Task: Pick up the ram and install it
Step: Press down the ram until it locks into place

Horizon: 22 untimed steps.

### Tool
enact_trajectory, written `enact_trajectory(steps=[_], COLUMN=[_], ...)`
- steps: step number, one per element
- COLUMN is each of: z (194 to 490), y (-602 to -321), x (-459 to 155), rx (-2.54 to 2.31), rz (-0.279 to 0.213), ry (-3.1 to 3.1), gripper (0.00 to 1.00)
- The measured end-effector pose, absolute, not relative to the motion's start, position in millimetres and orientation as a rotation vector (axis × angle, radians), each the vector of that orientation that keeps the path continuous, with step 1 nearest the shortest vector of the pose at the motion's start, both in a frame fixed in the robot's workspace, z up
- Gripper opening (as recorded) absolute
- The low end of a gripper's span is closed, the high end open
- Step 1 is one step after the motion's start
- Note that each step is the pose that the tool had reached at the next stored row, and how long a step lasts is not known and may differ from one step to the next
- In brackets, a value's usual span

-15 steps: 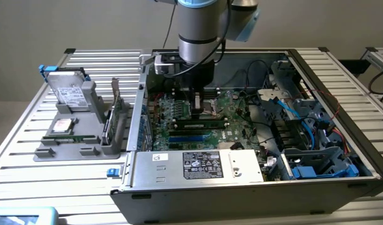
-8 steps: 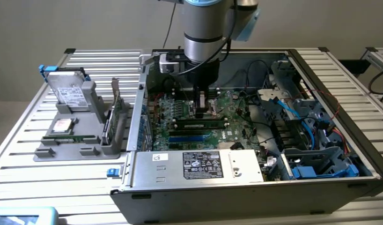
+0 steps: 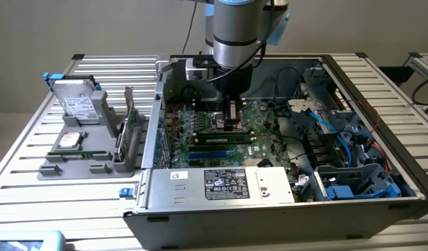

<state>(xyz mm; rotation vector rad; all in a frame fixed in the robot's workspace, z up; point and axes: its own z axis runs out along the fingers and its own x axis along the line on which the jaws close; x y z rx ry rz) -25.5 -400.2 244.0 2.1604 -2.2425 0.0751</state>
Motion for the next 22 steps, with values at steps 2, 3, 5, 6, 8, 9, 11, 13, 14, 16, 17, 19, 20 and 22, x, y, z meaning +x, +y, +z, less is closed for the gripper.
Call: enact_trajectory(steps=[2,3,5,6,8,9,11,13,14,16,17,19,20,22], z=[244.1,244.1,244.2,244.2,244.2,244.2,244.2,244.2,244.1,244.2,244.2,244.3,244.2,244.2], y=[-400.3,-400.3,-400.4,-400.4,-400.4,-400.4,-400.4,-400.4,-400.4,-400.4,-400.4,-400.4,-400.4,-400.4], x=[-24.2,-24.2,-24.2,-24.2,-24.1,-24.1,-24.1,-24.2,-24.1,-24.1,-24.0,-23.9,-24.0,-23.9], rx=[2.16,2.16,2.16,2.16,2.16,2.16,2.16,2.16,2.16,2.16,2.16,2.148,2.135,2.107], rz=[0.075,0.075,0.075,0.075,0.075,0.075,0.075,0.075,0.075,0.075,0.075,0.074,0.074,0.074], ry=[-2.242,-2.242,-2.243,-2.242,-2.242,-2.242,-2.242,-2.242,-2.242,-2.242,-2.242,-2.253,-2.264,-2.29], gripper=[0.11,0.11,0.11,0.11,0.11,0.11,0.11,0.11,0.11,0.11,0.11,0.11,0.11,0.11])
